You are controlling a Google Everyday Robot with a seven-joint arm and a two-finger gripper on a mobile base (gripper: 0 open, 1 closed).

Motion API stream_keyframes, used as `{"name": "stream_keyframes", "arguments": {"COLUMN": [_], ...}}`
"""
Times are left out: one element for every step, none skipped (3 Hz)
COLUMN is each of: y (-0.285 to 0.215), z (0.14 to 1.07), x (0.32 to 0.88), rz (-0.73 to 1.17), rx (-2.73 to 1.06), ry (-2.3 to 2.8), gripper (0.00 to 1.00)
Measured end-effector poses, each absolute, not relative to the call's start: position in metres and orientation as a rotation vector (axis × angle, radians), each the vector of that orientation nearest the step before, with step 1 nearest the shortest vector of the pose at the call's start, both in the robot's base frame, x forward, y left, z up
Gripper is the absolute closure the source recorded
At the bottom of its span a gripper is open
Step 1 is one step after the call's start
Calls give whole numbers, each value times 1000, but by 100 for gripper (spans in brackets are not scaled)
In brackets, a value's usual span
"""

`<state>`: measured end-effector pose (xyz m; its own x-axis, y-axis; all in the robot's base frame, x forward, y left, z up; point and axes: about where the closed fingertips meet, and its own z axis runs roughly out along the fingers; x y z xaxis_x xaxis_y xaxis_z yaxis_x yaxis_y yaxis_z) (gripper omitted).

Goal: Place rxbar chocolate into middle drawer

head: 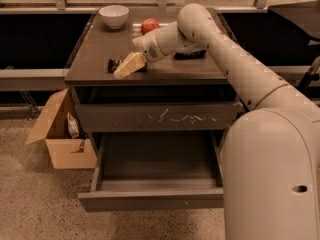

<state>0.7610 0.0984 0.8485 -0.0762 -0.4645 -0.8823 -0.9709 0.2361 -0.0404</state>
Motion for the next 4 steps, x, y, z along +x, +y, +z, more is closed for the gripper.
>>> {"name": "stream_keyframes", "arguments": {"y": [101, 99, 96, 96], "z": [842, 834, 829, 824], "x": [764, 766, 767, 766], "rz": [780, 782, 784, 790], "rx": [-1342, -1335, -1331, -1331], "ry": [1687, 1718, 1744, 1762], "gripper": [0, 16, 38, 63]}}
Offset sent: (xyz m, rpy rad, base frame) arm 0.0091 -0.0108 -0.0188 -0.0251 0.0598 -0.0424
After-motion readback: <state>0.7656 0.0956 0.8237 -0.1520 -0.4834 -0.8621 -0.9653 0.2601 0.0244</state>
